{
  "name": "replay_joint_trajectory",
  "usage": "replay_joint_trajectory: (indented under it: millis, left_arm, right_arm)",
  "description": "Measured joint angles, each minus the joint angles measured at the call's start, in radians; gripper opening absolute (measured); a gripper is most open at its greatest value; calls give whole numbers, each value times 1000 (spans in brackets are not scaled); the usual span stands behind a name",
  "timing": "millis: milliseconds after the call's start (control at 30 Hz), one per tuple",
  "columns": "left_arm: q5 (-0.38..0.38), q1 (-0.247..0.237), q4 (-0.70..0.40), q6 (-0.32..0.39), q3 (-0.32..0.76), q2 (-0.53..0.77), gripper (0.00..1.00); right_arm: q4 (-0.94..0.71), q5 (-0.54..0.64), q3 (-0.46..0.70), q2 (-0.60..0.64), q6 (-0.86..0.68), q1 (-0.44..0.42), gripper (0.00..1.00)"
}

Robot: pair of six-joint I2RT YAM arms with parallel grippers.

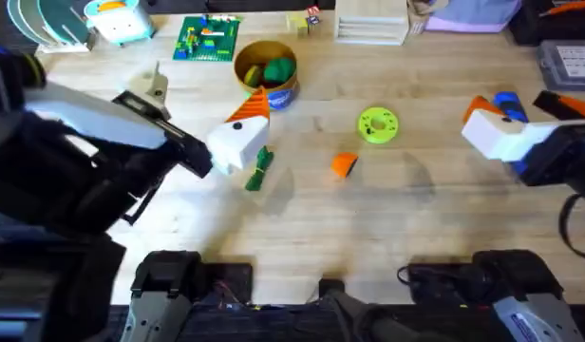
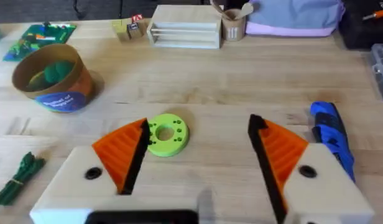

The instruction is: Pick up the gripper from the table and insert it into the empty holder that is missing its gripper. Then pick up a screw, insert it into the mounting hole, and use the screwdriver to tighten it. Finally, clean up the table by picking up the vegetable and placing it into the bucket.

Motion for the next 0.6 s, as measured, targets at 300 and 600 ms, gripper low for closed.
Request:
replay_joint_trajectory:
  millis: [300,600]
  left_arm:
    - [84,0,-92,15,130,53,992]
    - [100,0,-112,11,130,53,584]
  right_arm:
    - [-48,-8,82,39,0,0,991]
    - [-50,-8,82,39,0,0,989]
